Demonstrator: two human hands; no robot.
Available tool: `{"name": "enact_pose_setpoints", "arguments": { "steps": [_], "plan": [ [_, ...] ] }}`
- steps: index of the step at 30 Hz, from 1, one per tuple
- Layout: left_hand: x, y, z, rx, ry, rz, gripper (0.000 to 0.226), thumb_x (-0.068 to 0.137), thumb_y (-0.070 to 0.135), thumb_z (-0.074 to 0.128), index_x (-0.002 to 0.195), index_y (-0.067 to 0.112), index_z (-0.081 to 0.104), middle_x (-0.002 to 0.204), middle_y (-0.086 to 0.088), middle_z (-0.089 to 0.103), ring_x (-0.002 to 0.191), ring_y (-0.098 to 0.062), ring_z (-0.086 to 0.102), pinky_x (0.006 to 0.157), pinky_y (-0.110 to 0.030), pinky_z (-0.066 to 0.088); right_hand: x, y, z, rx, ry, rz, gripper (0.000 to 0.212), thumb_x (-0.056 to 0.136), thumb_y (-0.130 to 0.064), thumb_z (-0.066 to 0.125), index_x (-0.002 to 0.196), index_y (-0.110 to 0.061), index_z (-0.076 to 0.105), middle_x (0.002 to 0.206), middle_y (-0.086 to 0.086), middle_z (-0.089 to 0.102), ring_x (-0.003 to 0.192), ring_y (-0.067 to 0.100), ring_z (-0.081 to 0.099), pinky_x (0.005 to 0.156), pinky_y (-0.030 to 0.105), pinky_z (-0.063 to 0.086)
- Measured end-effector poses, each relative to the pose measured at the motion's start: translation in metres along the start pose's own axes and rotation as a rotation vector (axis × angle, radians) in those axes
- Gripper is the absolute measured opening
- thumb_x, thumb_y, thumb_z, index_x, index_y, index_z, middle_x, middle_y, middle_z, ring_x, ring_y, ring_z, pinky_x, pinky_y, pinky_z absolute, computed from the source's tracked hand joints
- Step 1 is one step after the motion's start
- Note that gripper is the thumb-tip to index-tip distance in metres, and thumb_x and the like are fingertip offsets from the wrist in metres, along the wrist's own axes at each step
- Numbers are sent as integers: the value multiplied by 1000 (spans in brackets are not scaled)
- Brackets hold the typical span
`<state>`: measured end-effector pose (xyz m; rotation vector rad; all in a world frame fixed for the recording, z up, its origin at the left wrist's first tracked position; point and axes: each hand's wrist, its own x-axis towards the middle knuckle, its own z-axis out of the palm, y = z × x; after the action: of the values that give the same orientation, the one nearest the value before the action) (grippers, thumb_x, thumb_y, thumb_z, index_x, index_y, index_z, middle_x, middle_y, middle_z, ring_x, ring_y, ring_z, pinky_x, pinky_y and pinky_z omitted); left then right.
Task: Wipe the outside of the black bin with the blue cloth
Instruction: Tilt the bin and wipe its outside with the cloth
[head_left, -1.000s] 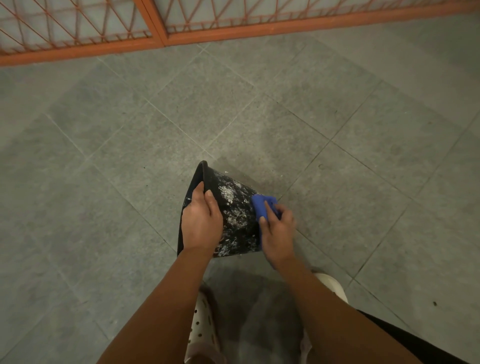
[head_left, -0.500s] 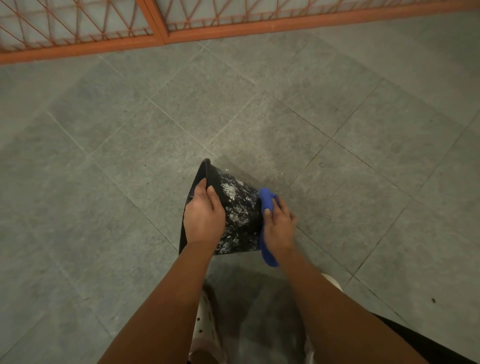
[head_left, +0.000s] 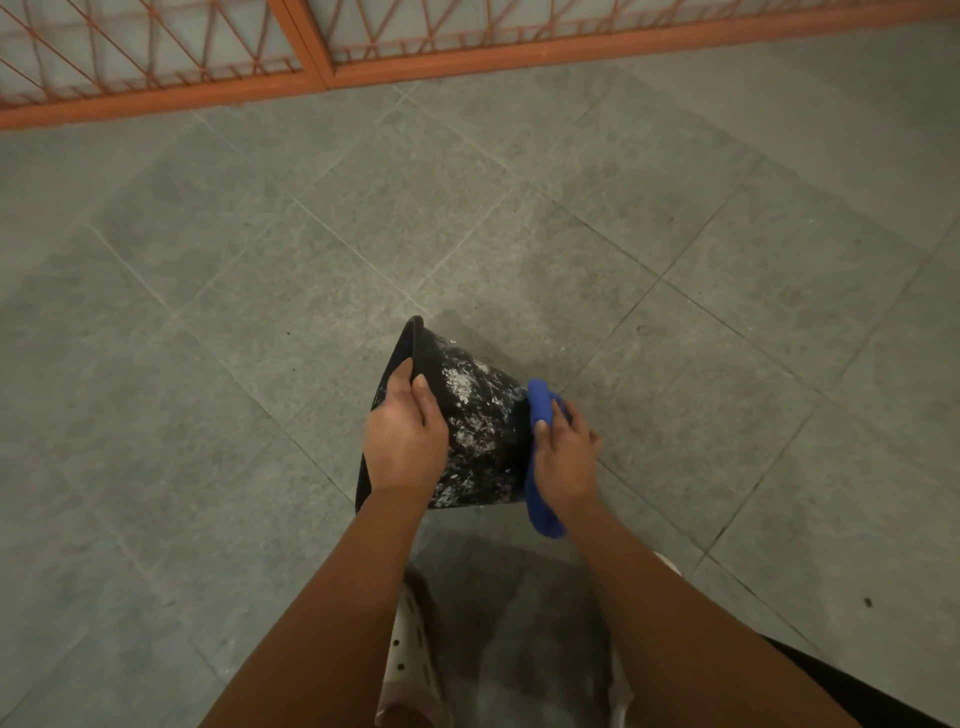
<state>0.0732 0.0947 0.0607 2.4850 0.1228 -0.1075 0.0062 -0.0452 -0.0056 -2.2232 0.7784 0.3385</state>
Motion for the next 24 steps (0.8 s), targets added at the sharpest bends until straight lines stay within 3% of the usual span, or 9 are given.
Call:
{"name": "enact_pose_setpoints", "arguments": {
  "steps": [2, 4, 8, 11, 15, 18, 21, 24],
  "plan": [
    [0, 1, 0, 15, -13, 33, 41, 101, 25, 34, 135, 6, 47, 77, -14, 67, 68, -31, 64, 51, -28, 40, -5, 3, -1, 6, 13, 61, 45, 100, -24, 31, 143, -9, 30, 151, 13, 24, 135, 27, 24, 110, 32, 12],
    [2, 0, 1, 27, -11, 37, 41, 101, 25, 34, 134, 5, 47, 77, -14, 67, 68, -31, 64, 49, -26, 38, -16, 1, 6, -38, 43, 86, 46, 100, -24, 33, 142, -7, 30, 151, 14, 24, 135, 28, 24, 109, 33, 12],
    [3, -4, -1, -4, -8, 16, 40, 101, 25, 35, 134, 5, 48, 74, -7, 64, 63, -22, 60, 48, -17, 33, -31, -9, 16, -71, 118, -96, 45, 96, -22, 43, 139, -9, 39, 146, 11, 33, 124, 29, 32, 105, 31, 24],
    [4, -6, -4, -35, -4, -19, 40, 101, 24, 35, 134, 5, 48, 84, -14, 67, 72, -28, 63, 56, -25, 39, -14, -7, 8, -124, 54, -227, 44, 97, -23, 39, 140, -15, 37, 149, 6, 32, 129, 26, 31, 107, 29, 20],
    [3, -2, -3, -30, -4, -2, 41, 101, 26, 35, 135, 6, 47, 73, -7, 63, 59, -19, 56, 48, -23, 36, -3, 3, -1, -71, -1, -14, 46, 99, -25, 34, 142, -9, 32, 150, 13, 26, 134, 28, 25, 112, 35, 17],
    [7, -4, -3, -27, -5, 0, 40, 101, 27, 36, 134, 7, 48, 67, -4, 60, 57, -19, 54, 47, -25, 35, -17, 6, 7, -49, 29, 10, 45, 98, -24, 39, 138, -6, 38, 145, 15, 30, 128, 32, 27, 109, 35, 21],
    [9, -5, -6, -67, -22, -1, 39, 101, 25, 38, 133, 7, 50, 77, -11, 66, 68, -27, 63, 52, -26, 38, -31, -3, 14, -80, 102, -113, 42, 93, -24, 49, 130, -4, 49, 133, 19, 42, 117, 35, 38, 100, 40, 32],
    [10, -5, -11, -109, -66, -9, 40, 101, 26, 38, 135, 8, 49, 93, -9, 68, 89, -27, 65, 72, -27, 42, -28, -17, 12, -110, 159, -212, 39, 91, -26, 53, 127, -10, 55, 127, 15, 48, 113, 34, 41, 93, 46, 38]
  ]
}}
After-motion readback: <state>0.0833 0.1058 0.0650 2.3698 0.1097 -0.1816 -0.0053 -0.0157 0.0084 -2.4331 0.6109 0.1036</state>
